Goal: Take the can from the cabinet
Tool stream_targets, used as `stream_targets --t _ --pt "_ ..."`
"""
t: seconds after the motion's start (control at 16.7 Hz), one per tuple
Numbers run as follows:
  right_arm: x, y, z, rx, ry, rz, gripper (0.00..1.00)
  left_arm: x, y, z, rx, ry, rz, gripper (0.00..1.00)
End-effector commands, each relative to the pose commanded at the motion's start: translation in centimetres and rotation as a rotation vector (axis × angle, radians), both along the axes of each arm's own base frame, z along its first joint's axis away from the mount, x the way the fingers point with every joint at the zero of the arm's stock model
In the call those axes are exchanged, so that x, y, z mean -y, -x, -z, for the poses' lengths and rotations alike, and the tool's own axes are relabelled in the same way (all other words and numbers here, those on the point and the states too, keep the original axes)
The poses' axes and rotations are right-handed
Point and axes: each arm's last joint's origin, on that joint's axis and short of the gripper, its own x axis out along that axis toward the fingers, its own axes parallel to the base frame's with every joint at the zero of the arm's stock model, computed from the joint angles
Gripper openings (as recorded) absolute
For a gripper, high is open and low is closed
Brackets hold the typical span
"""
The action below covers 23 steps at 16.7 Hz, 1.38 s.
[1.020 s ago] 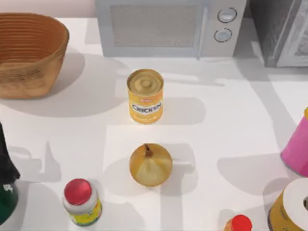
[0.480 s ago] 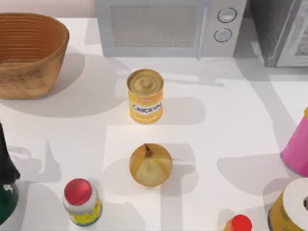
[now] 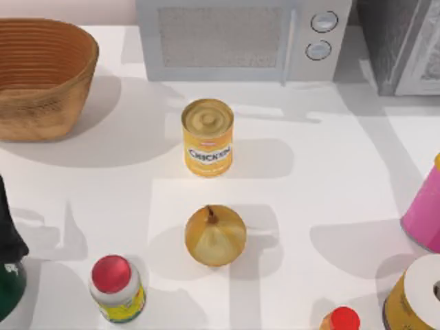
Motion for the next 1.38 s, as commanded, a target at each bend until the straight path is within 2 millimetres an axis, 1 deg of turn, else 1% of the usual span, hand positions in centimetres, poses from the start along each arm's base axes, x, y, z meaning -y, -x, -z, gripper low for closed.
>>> stream_targets --t 0.18,0.3,0.42,0.6,0.78,0.9,0.96,1.02,1.26,1.38 --pt "-0.1 0.2 -0.1 0.001 -0.002 -0.003 0.00 0.0 0.0 0.0 0.000 0.000 0.000 1.00" --pt "-0.5 1.5 -0.8 0.003 -0.003 -0.005 0.00 0.0 0.0 0.0 0.000 0.000 0.000 1.00" --pt "-0.9 4.1 -2.0 0.002 -0.002 -0.006 0.00 0.0 0.0 0.0 0.000 0.000 0.000 1.00" --pt "-1.2 9.3 -4.0 0.001 -0.002 -0.004 0.00 0.0 0.0 0.0 0.000 0.000 0.000 1.00" --pt "-0.8 14.7 -5.5 0.005 -0.004 -0.003 0.00 0.0 0.0 0.0 0.000 0.000 0.000 1.00" --pt "-0.4 17.2 -6.0 0.004 -0.003 -0.002 0.00 0.0 0.0 0.0 0.000 0.000 0.000 1.00" --pt "-0.3 17.8 -6.0 0.002 -0.002 -0.002 0.00 0.0 0.0 0.0 0.000 0.000 0.000 1.00" --pt "-0.3 18.1 -6.0 0.001 -0.002 -0.002 0.00 0.0 0.0 0.0 0.000 0.000 0.000 1.00" --pt "-0.2 18.0 -6.1 0.005 -0.005 0.000 0.00 0.0 0.0 0.0 0.000 0.000 0.000 1.00" --pt "0.2 18.4 -5.9 0.009 -0.008 -0.002 0.00 0.0 0.0 0.0 0.000 0.000 0.000 1.00"
